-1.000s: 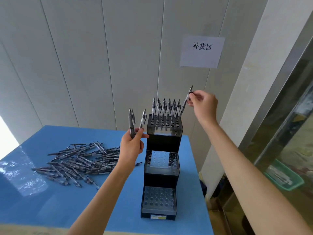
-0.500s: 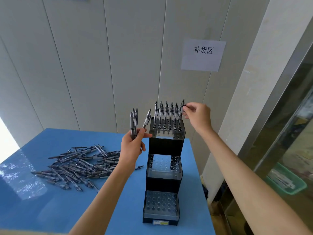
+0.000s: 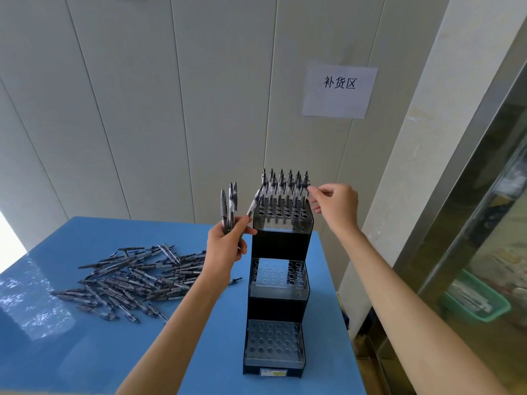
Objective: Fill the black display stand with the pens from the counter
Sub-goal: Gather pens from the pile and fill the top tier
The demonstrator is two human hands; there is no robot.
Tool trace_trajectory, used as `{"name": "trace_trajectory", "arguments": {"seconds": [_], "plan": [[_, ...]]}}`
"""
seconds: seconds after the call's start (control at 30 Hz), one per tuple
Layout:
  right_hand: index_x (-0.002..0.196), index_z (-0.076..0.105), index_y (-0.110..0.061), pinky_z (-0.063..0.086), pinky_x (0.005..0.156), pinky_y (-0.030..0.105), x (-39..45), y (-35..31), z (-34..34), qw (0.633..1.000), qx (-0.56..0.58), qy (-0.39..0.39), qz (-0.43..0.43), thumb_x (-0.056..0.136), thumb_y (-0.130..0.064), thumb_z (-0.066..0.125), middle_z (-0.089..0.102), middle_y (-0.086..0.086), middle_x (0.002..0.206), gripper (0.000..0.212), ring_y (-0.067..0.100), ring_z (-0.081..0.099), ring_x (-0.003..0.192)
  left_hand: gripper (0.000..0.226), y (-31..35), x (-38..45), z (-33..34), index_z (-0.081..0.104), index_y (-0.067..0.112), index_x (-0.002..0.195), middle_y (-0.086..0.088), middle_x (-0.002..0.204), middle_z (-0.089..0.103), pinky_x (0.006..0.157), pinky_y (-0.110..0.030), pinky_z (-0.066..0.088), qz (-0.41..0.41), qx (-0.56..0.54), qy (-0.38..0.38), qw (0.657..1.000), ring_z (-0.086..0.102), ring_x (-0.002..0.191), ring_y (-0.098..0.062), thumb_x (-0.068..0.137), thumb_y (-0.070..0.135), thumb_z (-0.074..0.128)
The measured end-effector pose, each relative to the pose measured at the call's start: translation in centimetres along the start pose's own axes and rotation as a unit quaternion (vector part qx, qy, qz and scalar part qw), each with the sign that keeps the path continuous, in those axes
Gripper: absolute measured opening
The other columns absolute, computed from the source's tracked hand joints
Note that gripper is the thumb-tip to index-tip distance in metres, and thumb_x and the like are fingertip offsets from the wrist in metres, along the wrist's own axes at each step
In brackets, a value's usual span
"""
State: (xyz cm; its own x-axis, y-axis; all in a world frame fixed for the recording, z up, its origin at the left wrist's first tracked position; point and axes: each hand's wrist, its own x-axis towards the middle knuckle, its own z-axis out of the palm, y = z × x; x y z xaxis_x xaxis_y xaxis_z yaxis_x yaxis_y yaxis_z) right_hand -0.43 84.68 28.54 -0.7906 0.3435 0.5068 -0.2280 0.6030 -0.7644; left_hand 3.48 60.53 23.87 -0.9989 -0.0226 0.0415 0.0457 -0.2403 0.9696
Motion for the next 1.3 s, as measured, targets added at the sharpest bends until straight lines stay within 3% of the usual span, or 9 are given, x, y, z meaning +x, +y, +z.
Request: {"name": "trace_trajectory", "arguments": {"seconds": [0.1,0.2,0.33,0.47,0.63,0.87,1.3], "plan": [[0.092,0.076,-0.005,0.063,0.068,0.039,-1.0,-2.9,0.6,0.985,0.124,-0.116,0.024,0.093,-0.022,0.071,0.076,0.009,0.077,0.018,0.028,0.074,0.068,0.019,-0.1,0.3,0.0,0.071,0.006,0.104,-0.005,0.087,0.075,0.042,-0.02,0.028,0.004,0.005,-0.001,1.0,0.043,0.047,-0.01,0.098,0.024,0.067],[0.102,0.074,-0.004,0.063,0.075,0.039,-1.6,-4.8,1.7,0.957,0.18,-0.227,0.039,0.093,-0.022,0.071,0.077,0.01,0.087,0.02,0.03,0.075,0.079,0.017,-0.2,0.4,0.2,0.072,0.007,0.101,-0.008,0.089,0.075,0.042,-0.019,0.029,0.009,0.005,0.007,1.0,0.042,0.048,-0.01,0.096,0.023,0.07],[0.104,0.073,0.0,0.063,0.079,0.038,-2.1,-5.4,3.0,0.939,0.207,-0.27,0.055,0.09,-0.012,0.073,0.077,0.014,0.09,0.018,0.031,0.075,0.084,0.015,0.0,0.7,0.2,0.073,0.008,0.1,-0.009,0.091,0.077,0.042,-0.02,0.03,0.015,0.003,0.012,1.0,0.04,0.046,-0.01,0.097,0.023,0.07],[0.102,0.072,0.001,0.063,0.078,0.039,-2.7,-5.6,4.1,0.926,0.269,-0.248,0.091,0.09,-0.008,0.072,0.076,0.017,0.089,0.015,0.033,0.075,0.084,0.012,0.3,0.7,0.1,0.073,0.012,0.098,-0.009,0.093,0.077,0.04,-0.02,0.028,0.018,-0.004,-0.004,1.0,0.036,0.044,-0.012,0.099,0.022,0.067],[0.1,0.072,0.002,0.063,0.077,0.037,-2.7,-6.3,5.1,0.933,0.307,-0.155,0.107,0.092,-0.004,0.068,0.076,0.019,0.088,0.01,0.033,0.075,0.083,0.015,0.0,1.1,-0.6,0.07,0.011,0.103,-0.006,0.09,0.077,0.041,-0.023,0.027,0.008,0.014,0.005,1.0,0.031,0.047,-0.013,0.099,0.025,0.067],[0.092,0.074,-0.012,0.063,0.072,0.038,0.3,-6.1,4.8,0.987,0.157,-0.019,-0.022,0.093,-0.006,0.068,0.075,0.006,0.077,0.008,0.02,0.075,0.068,0.022,-0.7,1.3,-2.9,0.05,0.009,0.1,0.008,0.063,0.047,0.043,-0.021,0.03,-0.012,0.044,0.023,0.999,0.032,0.047,-0.009,0.104,0.029,0.058],[0.095,0.077,-0.008,0.062,0.073,0.036,1.3,-6.4,5.4,0.993,0.056,-0.019,-0.104,0.092,-0.01,0.069,0.075,0.001,0.077,0.008,0.011,0.072,0.068,0.019,-0.2,1.0,-3.5,0.058,0.008,0.094,0.006,0.061,0.041,0.048,-0.024,0.031,0.019,0.053,0.003,0.998,0.031,0.053,-0.013,0.097,0.023,0.069]]}}
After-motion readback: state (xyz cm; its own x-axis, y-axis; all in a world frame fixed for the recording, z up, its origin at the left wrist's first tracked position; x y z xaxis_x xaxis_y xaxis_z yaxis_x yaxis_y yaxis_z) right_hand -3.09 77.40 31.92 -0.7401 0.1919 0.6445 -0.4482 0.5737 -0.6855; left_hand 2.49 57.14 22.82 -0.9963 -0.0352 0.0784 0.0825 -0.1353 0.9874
